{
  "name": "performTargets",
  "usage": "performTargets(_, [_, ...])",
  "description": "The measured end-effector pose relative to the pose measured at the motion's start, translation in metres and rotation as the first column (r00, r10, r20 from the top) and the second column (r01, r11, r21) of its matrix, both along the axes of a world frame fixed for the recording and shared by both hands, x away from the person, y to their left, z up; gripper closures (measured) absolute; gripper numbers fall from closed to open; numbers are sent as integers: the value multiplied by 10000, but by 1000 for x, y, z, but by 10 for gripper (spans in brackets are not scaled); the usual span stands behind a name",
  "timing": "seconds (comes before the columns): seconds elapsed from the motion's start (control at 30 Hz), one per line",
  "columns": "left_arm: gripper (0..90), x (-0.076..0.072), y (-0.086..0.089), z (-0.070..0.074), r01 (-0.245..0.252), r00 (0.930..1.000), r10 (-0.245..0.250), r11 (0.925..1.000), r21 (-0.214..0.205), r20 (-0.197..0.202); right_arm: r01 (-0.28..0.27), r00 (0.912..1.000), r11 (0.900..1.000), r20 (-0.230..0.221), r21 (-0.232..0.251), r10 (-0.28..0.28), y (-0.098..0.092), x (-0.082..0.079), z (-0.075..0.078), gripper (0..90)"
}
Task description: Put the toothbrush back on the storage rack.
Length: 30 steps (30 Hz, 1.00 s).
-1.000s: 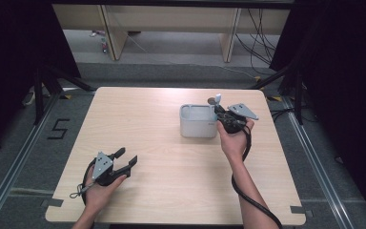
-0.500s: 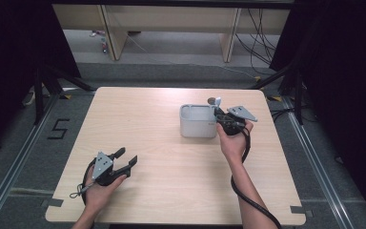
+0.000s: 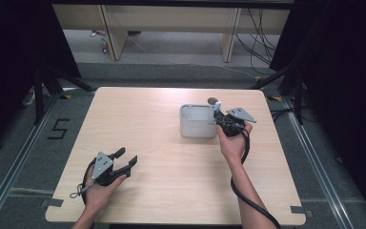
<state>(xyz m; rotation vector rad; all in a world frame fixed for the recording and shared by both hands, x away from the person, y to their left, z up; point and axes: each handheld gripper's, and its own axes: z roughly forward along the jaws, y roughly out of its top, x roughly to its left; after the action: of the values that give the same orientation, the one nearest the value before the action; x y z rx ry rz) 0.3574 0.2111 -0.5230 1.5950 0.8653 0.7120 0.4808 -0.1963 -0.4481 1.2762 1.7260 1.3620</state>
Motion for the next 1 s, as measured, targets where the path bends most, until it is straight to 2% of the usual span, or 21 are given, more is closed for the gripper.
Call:
performTargets(0.1, [392, 0, 0, 0, 5, 10000, -5, 10000, -3, 10, 4, 10000, 10000, -19, -15, -4, 0, 0, 0, 848])
performTargets(0.17, [392, 2, 0, -1, 104, 9998, -101, 9999, -135, 184, 3, 10000, 10000, -25, -12, -3, 0, 0, 0, 847])
performTargets(0.27, [392, 0, 0, 0, -1, 10000, 1, 10000, 4, 4, -29, 10000, 10000, -29, -76, 29, 0, 0, 0, 846])
performTargets(0.43, [392, 0, 0, 0, 2, 10000, -2, 10000, -10, 6, -6, 10000, 9998, -25, -221, 5, -1, 0, -1, 831])
performTargets(0.47, [392, 2, -1, -1, 85, 9998, -83, 9999, -147, 158, 60, 9999, 9999, -99, -98, -61, 0, -1, -1, 821])
performTargets(0.5, [393, 2, -1, -1, 82, 9998, -80, 9998, -156, 166, 70, 10000, 9998, -51, -184, -71, -1, -1, -1, 806])
performTargets(0.53, [392, 2, 0, -1, 94, 9998, -92, 9999, -138, 175, -2, 10000, 10000, -63, -47, 1, -1, 0, -2, 777])
performTargets(0.6, [393, 0, 0, 0, 6, 10000, -6, 10000, 8, 10, -39, 10000, 10000, -78, -14, 39, 1, -1, -2, 730])
performTargets(0.67, [392, 0, 0, 0, -4, 10000, 4, 10000, -5, 9, 77, 9998, 9995, 158, -308, -72, 0, -1, -1, 652])
performTargets(0.7, [393, 2, 0, -1, 116, 9997, -114, 9998, -131, 208, 60, 10000, 9999, 56, -124, -59, 1, -2, 0, 632])
performTargets(0.8, [392, 2, 0, -1, 105, 9998, -103, 9999, -129, 182, 148, 9998, 9996, 139, -219, -145, 0, -3, 3, 558])
performTargets(0.87, [392, 0, 0, 0, 4, 10000, -4, 10000, 6, 7, 208, 9996, 9996, 189, -171, -205, 1, -4, 4, 521])
performTargets(1.0, [392, 1, 0, -1, 99, 9998, -96, 9999, -135, 174, 374, 9993, 9986, 1, -376, -375, 0, -7, 7, 456])
